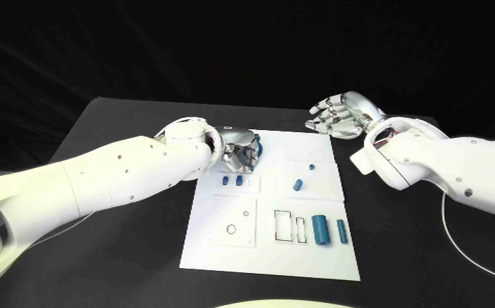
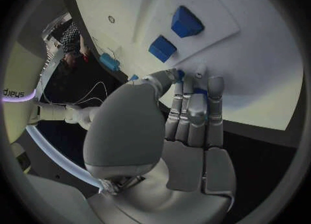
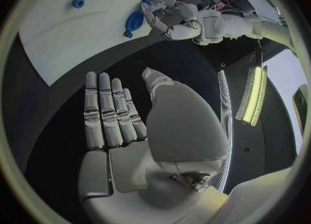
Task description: Assemble the parts on the task board
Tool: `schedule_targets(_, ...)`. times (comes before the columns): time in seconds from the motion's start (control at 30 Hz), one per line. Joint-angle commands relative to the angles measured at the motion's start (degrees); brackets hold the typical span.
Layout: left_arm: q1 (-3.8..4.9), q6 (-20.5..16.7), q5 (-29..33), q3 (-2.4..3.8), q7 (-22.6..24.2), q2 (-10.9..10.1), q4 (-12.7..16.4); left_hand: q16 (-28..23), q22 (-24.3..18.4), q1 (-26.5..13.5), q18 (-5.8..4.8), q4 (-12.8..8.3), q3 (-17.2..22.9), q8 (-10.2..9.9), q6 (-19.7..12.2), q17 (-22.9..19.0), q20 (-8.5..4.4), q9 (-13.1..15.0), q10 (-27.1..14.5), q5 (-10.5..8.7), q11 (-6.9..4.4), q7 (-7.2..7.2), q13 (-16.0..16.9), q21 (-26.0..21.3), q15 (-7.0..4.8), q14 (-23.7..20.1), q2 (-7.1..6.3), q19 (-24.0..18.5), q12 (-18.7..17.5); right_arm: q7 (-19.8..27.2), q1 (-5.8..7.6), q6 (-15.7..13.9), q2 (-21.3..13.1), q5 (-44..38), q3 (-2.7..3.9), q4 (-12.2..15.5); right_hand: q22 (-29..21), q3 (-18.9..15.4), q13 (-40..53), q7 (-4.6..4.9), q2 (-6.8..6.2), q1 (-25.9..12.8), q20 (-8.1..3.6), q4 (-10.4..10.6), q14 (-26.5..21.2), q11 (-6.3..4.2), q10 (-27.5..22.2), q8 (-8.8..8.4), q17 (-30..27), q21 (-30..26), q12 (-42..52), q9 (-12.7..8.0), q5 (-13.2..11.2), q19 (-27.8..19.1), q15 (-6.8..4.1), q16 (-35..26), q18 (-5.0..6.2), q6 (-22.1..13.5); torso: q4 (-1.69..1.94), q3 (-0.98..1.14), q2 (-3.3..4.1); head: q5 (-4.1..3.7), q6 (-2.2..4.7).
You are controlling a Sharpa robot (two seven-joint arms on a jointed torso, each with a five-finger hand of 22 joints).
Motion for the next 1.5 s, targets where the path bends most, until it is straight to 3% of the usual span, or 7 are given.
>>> schedule_targets(0.03,-0.33,2.3,0.4,-0.30,-0.3,0.2,-0.1,0.2,0.1,-0.5,-0.37,0.1,0.3,-0.4,0.5,-0.1,-0.25,-0.1,0.3,-0.26,0.07,0.15,-0.4,0.3,0.06,0.3,-0.02,-0.1,-0.6,0.5,-0.02,0.2,0.0,-0.3,0.01,0.1,-0.1,-0.2,-0.1,2.82,0.48,0.0,0.24,-0.1,0.0,0.21,0.0,0.28,-0.1,-0.2,0.4,-0.1,0.1,-0.2,0.25,-0.4,0.65,-0.3,0.00,-0.04,0.02,-0.02,0.00)
schedule_targets(0.53,-0.33,-2.0,0.8,-0.37,0.3,-0.2,0.3,1.2,2.4,-1.5,-0.68,0.1,0.8,-1.1,2.7,0.4,-0.50,0.1,3.2,-0.17,-0.28,-0.07,-1.7,2.1,-0.25,1.6,0.69,1.2,-3.1,0.5,-0.02,0.3,0.1,-0.3,0.01,0.0,-0.2,-0.2,-0.1,2.81,0.57,0.0,0.24,0.0,0.0,0.20,0.0,0.34,-0.1,-0.1,0.4,-0.1,0.1,-0.2,0.24,-0.4,0.65,-0.3,-0.09,-0.09,0.05,-0.12,0.18)
schedule_targets(0.87,-0.35,-4.7,1.9,0.15,1.0,-1.7,2.2,1.4,3.0,-1.5,-0.79,-0.1,0.9,-1.4,2.9,0.7,-0.58,0.2,3.9,-0.11,-0.33,-0.05,-2.1,2.5,-0.32,2.0,0.67,1.8,-3.9,0.6,-0.03,0.3,0.2,-0.3,0.01,-0.1,-0.2,-0.2,-0.2,2.80,0.60,0.0,0.24,0.0,0.1,0.20,0.0,0.37,-0.1,-0.1,0.4,-0.1,0.1,-0.1,0.24,-0.4,0.66,-0.3,-0.09,-0.08,0.07,-0.38,0.19)
schedule_targets(1.0,-0.35,-5.3,2.4,0.68,1.2,-2.8,3.5,1.5,3.2,-1.5,-0.82,-0.2,1.0,-1.5,3.1,0.8,-0.60,0.2,4.1,-0.10,-0.35,-0.05,-2.2,2.7,-0.34,2.2,0.62,1.9,-4.2,0.6,-0.03,0.3,0.2,-0.3,0.01,-0.2,-0.2,-0.2,-0.2,2.80,0.60,0.0,0.24,0.0,0.1,0.20,0.0,0.37,-0.1,-0.1,0.4,-0.1,0.1,-0.1,0.24,-0.4,0.66,-0.3,-0.01,-0.02,-0.04,-0.42,0.17)
schedule_targets(1.23,-0.31,-4.8,3.7,2.46,0.2,-5.7,6.8,1.8,3.8,-1.7,-0.94,-0.3,1.0,-1.7,3.4,1.1,-0.65,0.3,4.8,-0.12,-0.38,-0.05,-2.5,3.1,-0.38,2.6,0.50,2.5,-4.9,0.6,-0.03,0.4,0.1,-0.3,0.01,-0.2,-0.2,-0.2,-0.2,2.80,0.60,0.0,0.24,0.0,0.1,0.20,0.0,0.37,-0.1,-0.1,0.4,-0.1,0.1,-0.1,0.24,-0.4,0.66,-0.3,0.14,0.02,-0.13,-0.39,0.08)
schedule_targets(1.5,-0.28,-3.1,4.3,3.07,-1.1,-7.5,7.5,1.8,3.8,-1.8,-0.94,-0.2,1.0,-1.8,3.4,1.1,-0.66,0.3,4.9,-0.12,-0.38,-0.06,-2.5,3.1,-0.37,2.6,0.45,2.5,-5.1,0.6,-0.03,0.4,0.0,-0.3,0.01,-0.2,-0.2,-0.2,-0.2,2.80,0.60,0.0,0.24,0.0,0.1,0.20,0.0,0.37,-0.1,-0.1,0.4,-0.1,0.1,-0.1,0.24,-0.4,0.66,-0.3,0.02,-0.02,-0.03,-0.20,0.27)
